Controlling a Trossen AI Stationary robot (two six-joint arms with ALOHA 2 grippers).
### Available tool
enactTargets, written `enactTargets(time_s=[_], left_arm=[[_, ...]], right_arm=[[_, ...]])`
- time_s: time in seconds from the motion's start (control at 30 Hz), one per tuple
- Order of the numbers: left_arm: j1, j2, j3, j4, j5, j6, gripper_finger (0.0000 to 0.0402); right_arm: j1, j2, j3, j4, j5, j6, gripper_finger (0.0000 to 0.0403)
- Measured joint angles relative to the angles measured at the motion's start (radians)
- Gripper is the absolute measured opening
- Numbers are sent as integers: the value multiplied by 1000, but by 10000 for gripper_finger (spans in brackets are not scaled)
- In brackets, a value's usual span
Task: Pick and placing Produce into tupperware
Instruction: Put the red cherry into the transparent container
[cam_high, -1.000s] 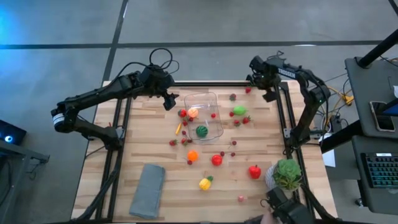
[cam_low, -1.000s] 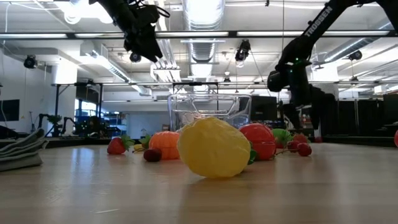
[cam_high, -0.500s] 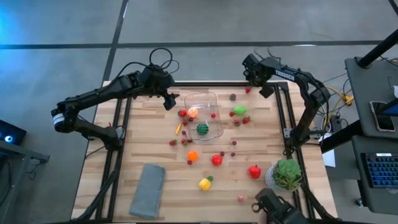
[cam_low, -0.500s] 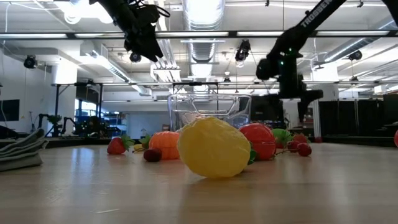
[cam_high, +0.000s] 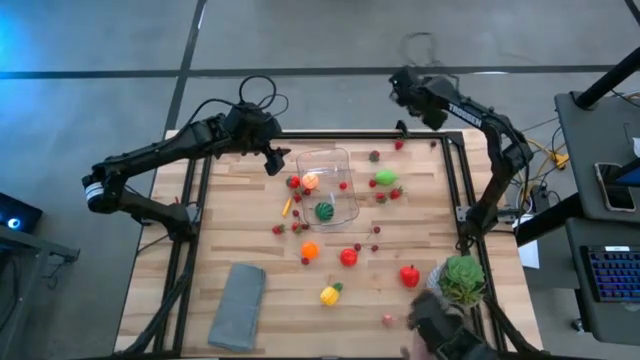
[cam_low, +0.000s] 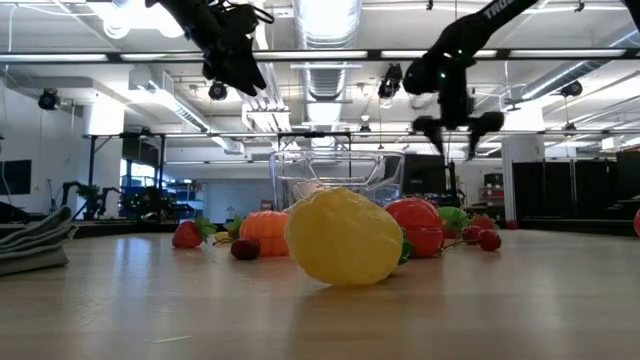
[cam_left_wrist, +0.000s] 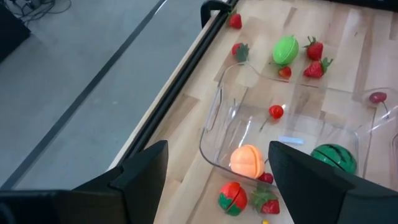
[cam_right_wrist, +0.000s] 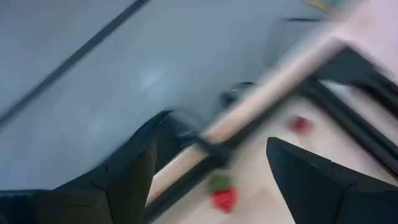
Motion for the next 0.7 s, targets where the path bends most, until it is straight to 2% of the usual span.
enactTargets(time_s=[0.13, 0.3, 0.43, 0.53, 0.7], left_arm=[[0, -3, 0, -7, 0, -5, 263], [0, -9, 0, -6, 0, -5, 263], [0, -11, 0, -7, 0, -5, 263], [0, -12, 0, -6, 0, -5, 263], [0, -12, 0, -7, 0, -5, 263]], right_arm=[[-53, 0, -34, -215, 18, 538, 302], [-74, 0, -118, -312, 1, 761, 306], [-75, 0, -164, -259, -54, 818, 304], [-77, 1, -166, -245, -43, 800, 305], [-74, 2, -172, -248, 103, 527, 308]])
